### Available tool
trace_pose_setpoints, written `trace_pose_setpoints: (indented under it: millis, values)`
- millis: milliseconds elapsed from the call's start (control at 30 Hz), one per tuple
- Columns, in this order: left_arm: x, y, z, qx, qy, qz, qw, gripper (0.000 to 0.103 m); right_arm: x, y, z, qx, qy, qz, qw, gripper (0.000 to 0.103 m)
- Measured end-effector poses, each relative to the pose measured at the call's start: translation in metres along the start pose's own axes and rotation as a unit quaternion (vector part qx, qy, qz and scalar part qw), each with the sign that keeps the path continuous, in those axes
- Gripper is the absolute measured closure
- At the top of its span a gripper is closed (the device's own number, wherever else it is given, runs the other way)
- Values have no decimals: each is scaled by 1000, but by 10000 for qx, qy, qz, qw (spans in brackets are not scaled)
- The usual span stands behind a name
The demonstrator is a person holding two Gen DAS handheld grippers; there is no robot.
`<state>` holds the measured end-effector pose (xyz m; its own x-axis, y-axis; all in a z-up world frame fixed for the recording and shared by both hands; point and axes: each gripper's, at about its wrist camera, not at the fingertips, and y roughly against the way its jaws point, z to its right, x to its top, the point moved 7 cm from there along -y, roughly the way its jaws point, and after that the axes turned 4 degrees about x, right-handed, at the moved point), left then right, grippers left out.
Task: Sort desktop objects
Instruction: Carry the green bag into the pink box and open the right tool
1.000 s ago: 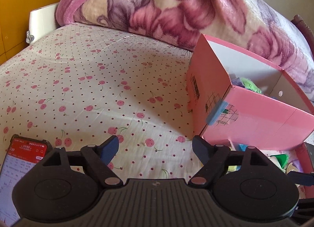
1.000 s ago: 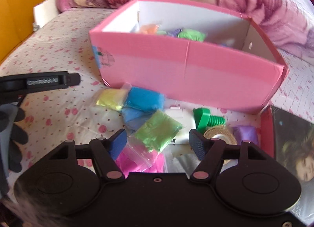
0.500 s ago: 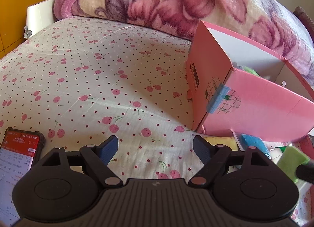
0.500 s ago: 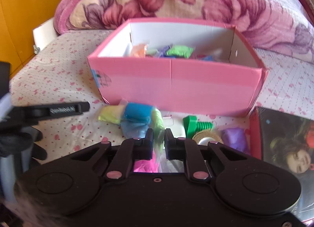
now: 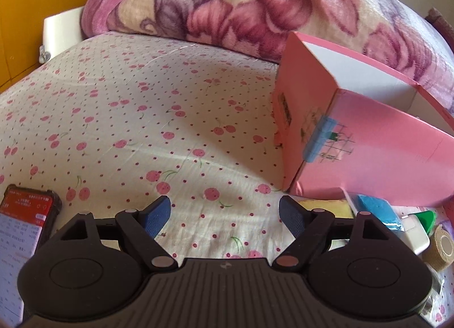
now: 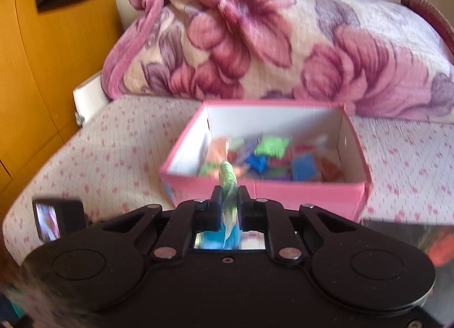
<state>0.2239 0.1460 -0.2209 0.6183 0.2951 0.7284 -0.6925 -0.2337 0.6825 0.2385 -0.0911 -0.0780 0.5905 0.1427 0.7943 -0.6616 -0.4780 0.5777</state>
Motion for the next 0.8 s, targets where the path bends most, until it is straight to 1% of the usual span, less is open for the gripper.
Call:
trace_pose_setpoints:
  millis: [133,300,400,567,800]
  values:
    - [1,0,1,-15,38,97,9999,19,22,-18,13,9,-48,-4,10000,93]
    - [1,-2,4,-23,-17,139,9999,18,41,-51,37,-12,-274,-182,9995,93]
    - [3,-2,4,-27,4,149,9999,17,46,-70,47,-77,-332,-326,9989,93]
    - [5,-1,5,-32,39,213,9998,16,45,-104,67,-163,-578,-627,9962,93]
    - [5,-2,6,-79,64,158,9998,16,29,-138,79,-311,-617,-1041,9922,93]
